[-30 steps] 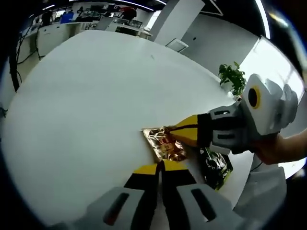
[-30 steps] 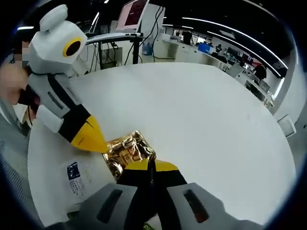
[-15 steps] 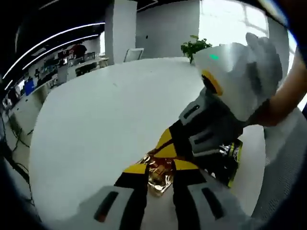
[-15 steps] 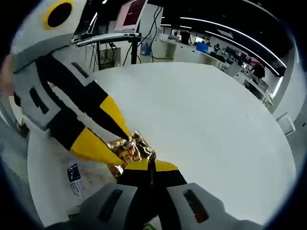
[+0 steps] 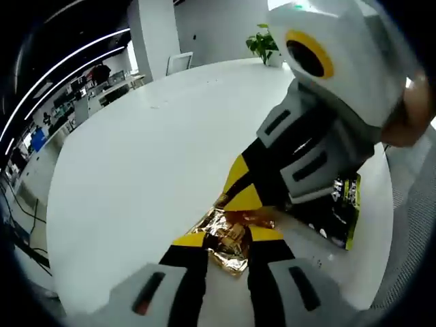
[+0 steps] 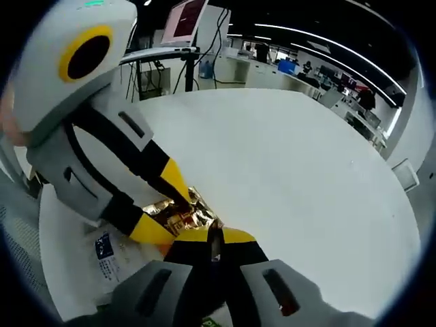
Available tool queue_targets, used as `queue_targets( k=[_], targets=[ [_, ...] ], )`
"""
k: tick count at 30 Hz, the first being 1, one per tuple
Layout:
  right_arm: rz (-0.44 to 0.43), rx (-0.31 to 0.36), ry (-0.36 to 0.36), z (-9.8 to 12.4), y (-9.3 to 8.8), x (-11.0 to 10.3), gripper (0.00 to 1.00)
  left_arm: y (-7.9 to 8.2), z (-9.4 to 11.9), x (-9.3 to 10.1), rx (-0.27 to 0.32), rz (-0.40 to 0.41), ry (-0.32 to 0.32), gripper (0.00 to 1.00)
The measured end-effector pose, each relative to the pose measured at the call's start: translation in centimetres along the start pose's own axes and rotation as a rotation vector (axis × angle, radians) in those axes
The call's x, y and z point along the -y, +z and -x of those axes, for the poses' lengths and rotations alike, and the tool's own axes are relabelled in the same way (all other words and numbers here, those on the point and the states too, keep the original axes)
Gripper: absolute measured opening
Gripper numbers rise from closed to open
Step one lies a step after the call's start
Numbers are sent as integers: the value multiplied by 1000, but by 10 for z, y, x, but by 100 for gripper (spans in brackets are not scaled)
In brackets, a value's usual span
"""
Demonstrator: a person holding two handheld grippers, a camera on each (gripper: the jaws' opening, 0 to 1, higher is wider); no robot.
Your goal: Arrange the skincare products in the storage area until every visible bottle or jar stands upright without overlapping.
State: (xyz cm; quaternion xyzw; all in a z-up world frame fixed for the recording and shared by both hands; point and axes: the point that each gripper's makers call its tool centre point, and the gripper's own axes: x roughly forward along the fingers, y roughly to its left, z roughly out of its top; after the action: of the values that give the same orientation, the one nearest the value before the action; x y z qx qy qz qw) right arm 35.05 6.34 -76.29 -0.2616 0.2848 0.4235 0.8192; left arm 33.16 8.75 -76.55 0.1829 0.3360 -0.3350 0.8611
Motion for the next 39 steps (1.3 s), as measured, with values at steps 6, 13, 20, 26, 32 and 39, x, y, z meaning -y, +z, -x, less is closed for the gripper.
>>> queue_targets(
  k=[6,13,20,26,32,39],
  targets=[
    [15,40,-24,4,9,4,16,0,-1,2,1,-5,-2,23],
    [10,43,-20,7,8,2,18,2,-1,0,-1,-7,7,27],
    [6,45,-20,13,8,4,17,4,0,0,2,7,14,28],
    [7,53,-25,19,11,6,18,5,2,-1,3,8,20,28],
    [9,73,-22,26,15,5,23,10,7,1,7,9,21,33],
    [3,109,1,41,17,-4,34,16,18,4,11,-8,22,41]
  ],
)
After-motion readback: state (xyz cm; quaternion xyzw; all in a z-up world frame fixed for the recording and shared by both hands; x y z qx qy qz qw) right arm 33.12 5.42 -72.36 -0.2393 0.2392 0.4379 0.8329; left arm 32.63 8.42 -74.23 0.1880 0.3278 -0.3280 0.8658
